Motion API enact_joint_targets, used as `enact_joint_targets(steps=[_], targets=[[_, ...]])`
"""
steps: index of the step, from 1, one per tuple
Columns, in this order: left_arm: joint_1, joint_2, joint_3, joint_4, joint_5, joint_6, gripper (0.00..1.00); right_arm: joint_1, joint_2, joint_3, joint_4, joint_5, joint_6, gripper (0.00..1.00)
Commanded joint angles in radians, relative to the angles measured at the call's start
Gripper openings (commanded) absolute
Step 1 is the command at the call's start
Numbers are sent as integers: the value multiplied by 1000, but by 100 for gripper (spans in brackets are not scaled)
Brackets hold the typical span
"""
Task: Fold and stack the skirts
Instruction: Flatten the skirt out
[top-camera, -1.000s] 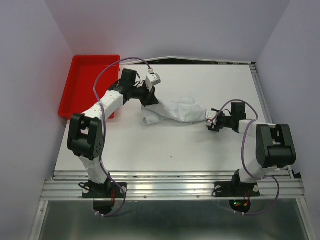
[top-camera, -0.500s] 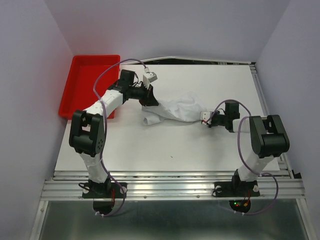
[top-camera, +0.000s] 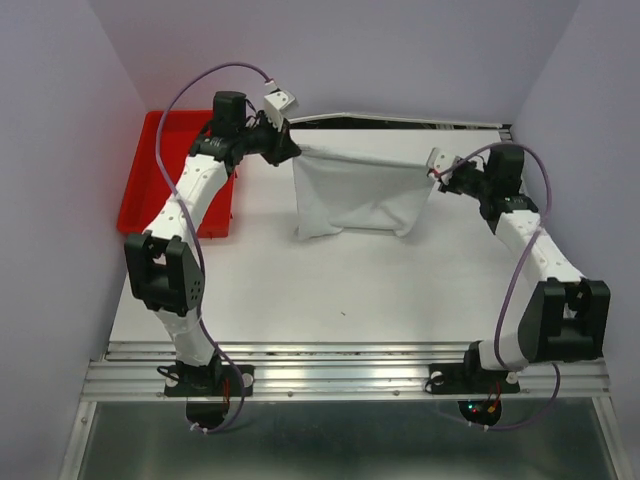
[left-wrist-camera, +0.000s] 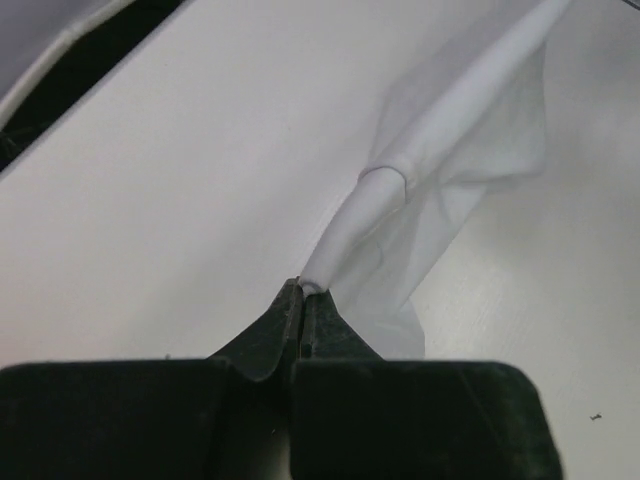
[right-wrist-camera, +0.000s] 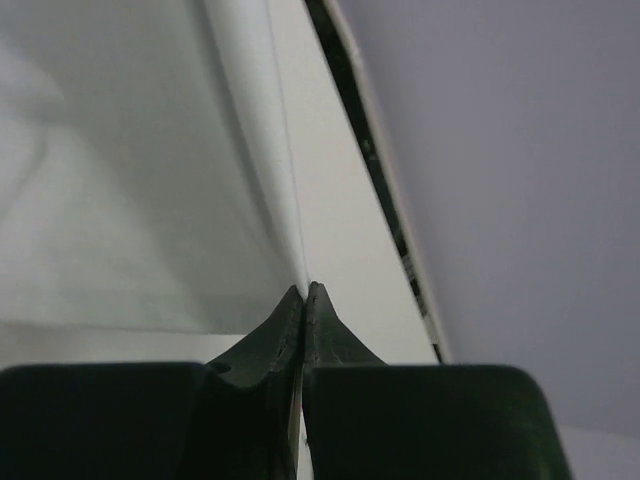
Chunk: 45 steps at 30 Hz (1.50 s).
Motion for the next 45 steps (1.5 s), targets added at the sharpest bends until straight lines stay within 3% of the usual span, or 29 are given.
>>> enact_joint_targets(steps=[1, 7, 10, 19, 25, 29, 30, 32, 33, 34, 36, 37, 38, 39, 41, 45], targets=[[23, -131, 38, 35, -70, 26, 0, -21, -98, 245, -261, 58, 80, 1], [22, -350, -97, 124, -60, -3, 0, -21, -163, 532, -641, 106, 19, 1], [17, -493, -221, 146, -31, 21, 0, -21, -226, 594, -744, 106, -21, 1], [1, -827, -485, 114, -18, -11, 0, -21, -424, 611, -977, 120, -122, 1], [-15, -831, -565, 110, -34, -103, 0, -21, -461, 473, -1002, 124, -124, 1], [-50, -675, -570, 155, -127, -169, 0, -21, -282, 425, -861, 109, 18, 1], [-55, -633, -562, 169, -139, -179, 1, -21, -230, 424, -823, 104, 19, 4], [-61, -471, -503, 209, -191, -245, 15, -21, -37, 477, -722, 100, 138, 31], [-61, -350, -428, 218, -260, -271, 33, -21, 34, 512, -685, 110, 260, 51], [-58, -287, -376, 201, -296, -287, 36, -21, 106, 560, -654, 123, 319, 72], [-43, -170, -248, 154, -360, -296, 43, -21, 324, 777, -648, 158, 484, 83], [-23, -80, -128, 94, -371, -299, 44, -21, 386, 865, -734, 194, 517, 92], [-23, -46, -70, 59, -371, -299, 44, -21, 439, 944, -735, 213, 549, 93], [-4, -27, -35, 25, -351, -292, 52, -21, 486, 1032, -814, 235, 591, 93], [13, -45, -36, -24, -331, -267, 72, -21, 472, 1030, -901, 255, 602, 93], [20, -228, -304, -3, -246, -142, 70, -21, 263, 771, -1000, 190, 626, 89]])
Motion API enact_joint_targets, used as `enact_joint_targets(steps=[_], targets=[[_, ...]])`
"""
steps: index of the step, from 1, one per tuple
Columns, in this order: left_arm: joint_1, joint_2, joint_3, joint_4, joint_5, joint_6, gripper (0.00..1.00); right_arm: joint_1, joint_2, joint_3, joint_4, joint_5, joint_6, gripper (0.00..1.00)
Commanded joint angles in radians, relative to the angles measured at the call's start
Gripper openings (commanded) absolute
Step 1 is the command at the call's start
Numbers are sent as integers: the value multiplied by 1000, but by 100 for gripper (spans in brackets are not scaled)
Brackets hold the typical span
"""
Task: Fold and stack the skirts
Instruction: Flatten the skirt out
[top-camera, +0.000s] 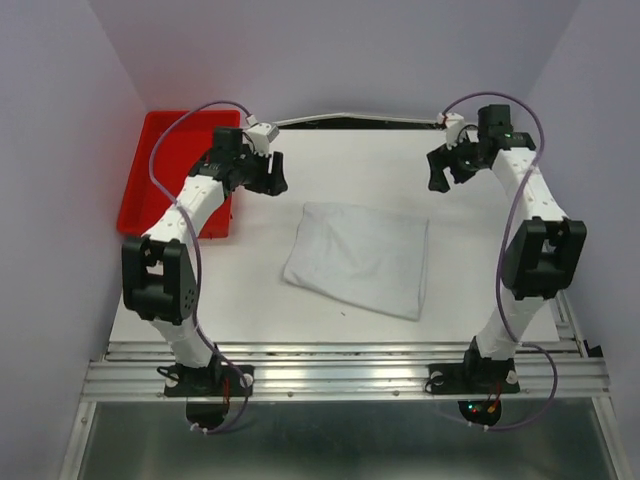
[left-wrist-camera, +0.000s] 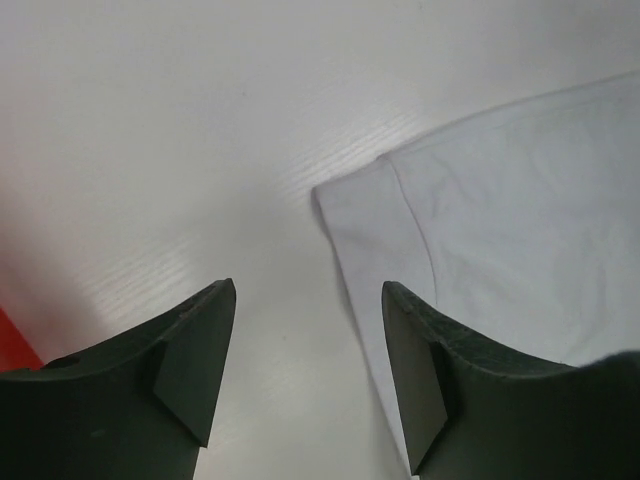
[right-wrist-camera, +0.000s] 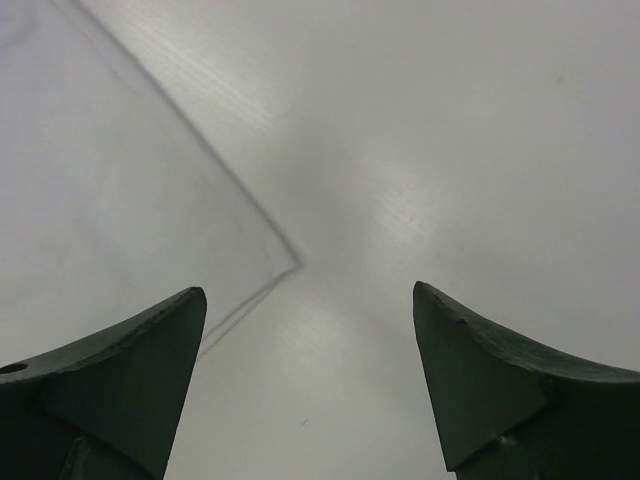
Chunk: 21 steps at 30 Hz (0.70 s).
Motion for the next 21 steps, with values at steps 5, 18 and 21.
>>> enact_joint_targets(steps=[5, 18, 21], targets=[[0, -485, -481, -69, 206, 286, 67, -2, -516, -443, -327, -197, 104, 72], [-48, -433, -596, -256, 132, 564, 68, 385, -567, -796, -300, 10, 121, 65], [-60, -401, -604, -262, 112, 619, 69, 421, -516, -834, -315, 9, 121, 66]])
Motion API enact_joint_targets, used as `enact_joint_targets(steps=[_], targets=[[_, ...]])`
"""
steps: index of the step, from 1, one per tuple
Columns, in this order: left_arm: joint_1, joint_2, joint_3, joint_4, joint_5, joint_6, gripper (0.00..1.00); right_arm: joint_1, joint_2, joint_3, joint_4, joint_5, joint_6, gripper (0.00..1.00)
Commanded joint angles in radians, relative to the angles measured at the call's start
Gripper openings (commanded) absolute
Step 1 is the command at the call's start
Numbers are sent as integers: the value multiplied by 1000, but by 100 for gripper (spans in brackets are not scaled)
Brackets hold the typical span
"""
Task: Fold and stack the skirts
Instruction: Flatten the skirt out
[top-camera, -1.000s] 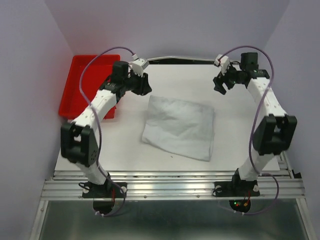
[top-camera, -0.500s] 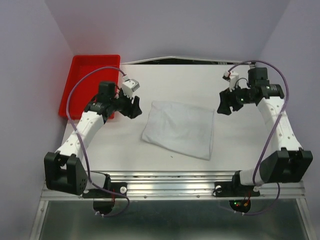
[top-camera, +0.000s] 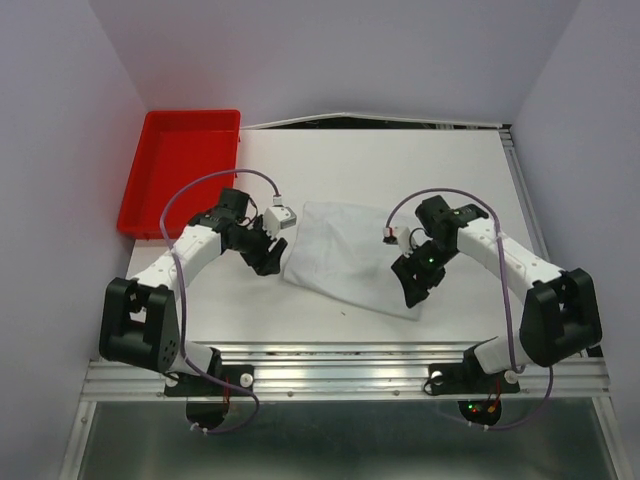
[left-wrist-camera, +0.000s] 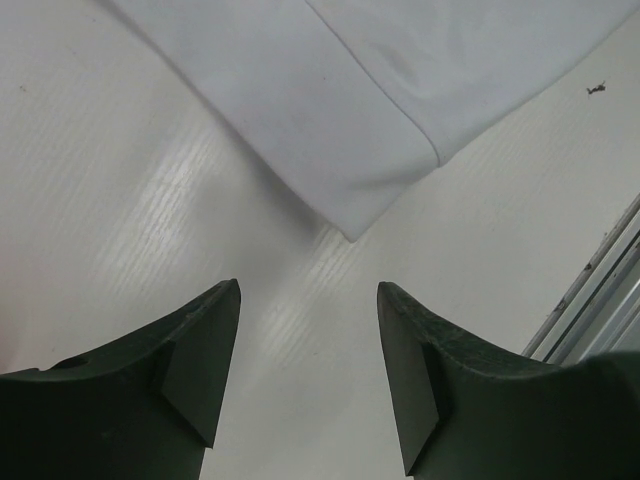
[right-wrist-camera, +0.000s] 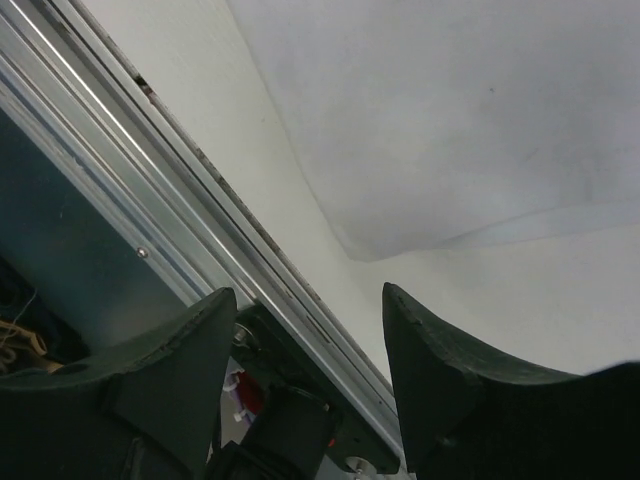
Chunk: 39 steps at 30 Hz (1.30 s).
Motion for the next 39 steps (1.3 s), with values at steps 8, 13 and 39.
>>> enact_joint_targets(steps=[8, 13, 39], targets=[[-52, 117, -5, 9, 13, 109, 68, 38, 195, -47, 30, 64, 66, 64], [-59, 189, 24, 46, 70, 101, 66, 38, 282, 0, 46, 91, 95, 59], [-35, 458, 496, -239, 196, 40, 0, -300, 428, 431, -10, 110, -80, 6]])
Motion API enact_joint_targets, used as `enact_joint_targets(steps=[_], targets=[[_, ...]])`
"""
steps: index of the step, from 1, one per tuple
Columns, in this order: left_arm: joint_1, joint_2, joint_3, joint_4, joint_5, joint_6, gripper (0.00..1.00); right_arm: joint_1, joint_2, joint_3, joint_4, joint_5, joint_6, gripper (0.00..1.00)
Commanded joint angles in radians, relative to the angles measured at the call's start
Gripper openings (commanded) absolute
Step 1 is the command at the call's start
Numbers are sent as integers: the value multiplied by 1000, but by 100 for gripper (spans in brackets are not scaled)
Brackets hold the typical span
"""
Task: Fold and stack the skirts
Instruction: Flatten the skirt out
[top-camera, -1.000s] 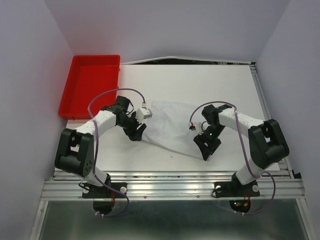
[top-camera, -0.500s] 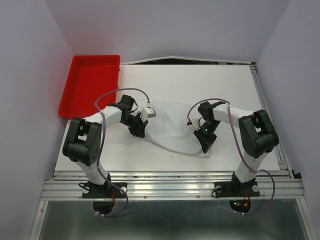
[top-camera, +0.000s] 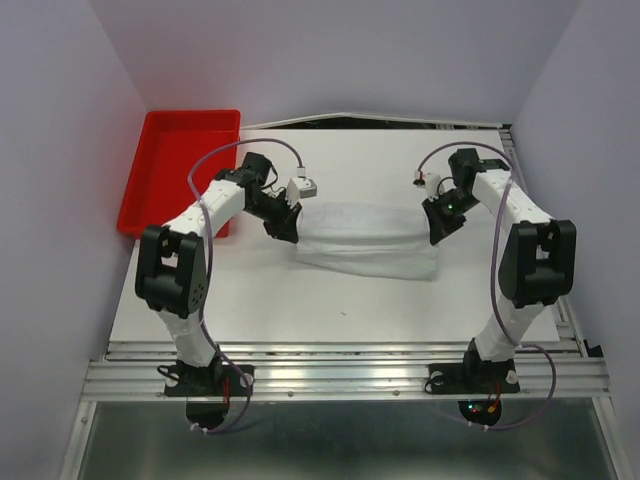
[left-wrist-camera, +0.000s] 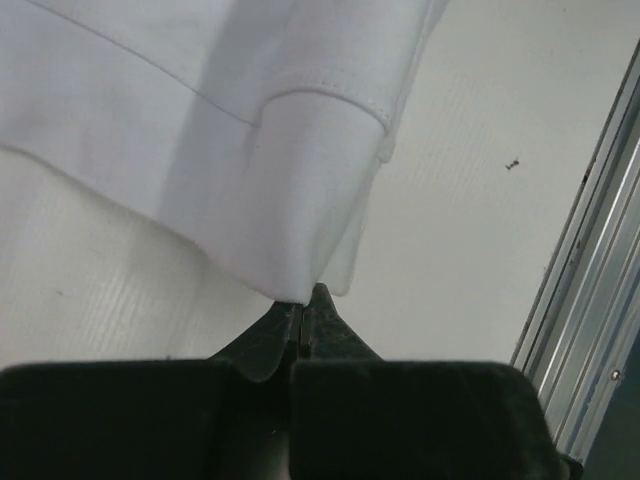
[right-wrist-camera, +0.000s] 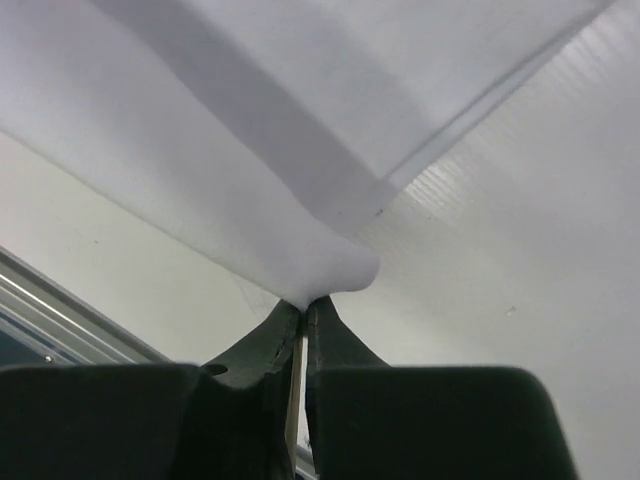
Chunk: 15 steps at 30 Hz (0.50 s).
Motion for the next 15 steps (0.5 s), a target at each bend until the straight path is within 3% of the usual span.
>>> enact_joint_targets(steps=[1, 2, 5, 6, 12, 15], targets=[[5, 179, 120, -40, -2, -87, 0, 8, 90, 33, -32, 12, -25, 9], [5, 206, 139, -40, -7, -98, 0, 8, 97, 33, -19, 17, -23, 17], [5, 243, 159, 10, -59, -152, 24, 8, 103, 35, 0, 48, -11, 48], [7, 240, 154, 22, -76, -159, 28, 8, 98, 33, 10, 55, -8, 55], [18, 56, 68, 72, -152, -112, 52, 8, -79, -30, 50, 66, -97, 56], [16, -52, 36, 39, -171, 0, 54, 8, -208, -88, 105, 33, -184, 52]])
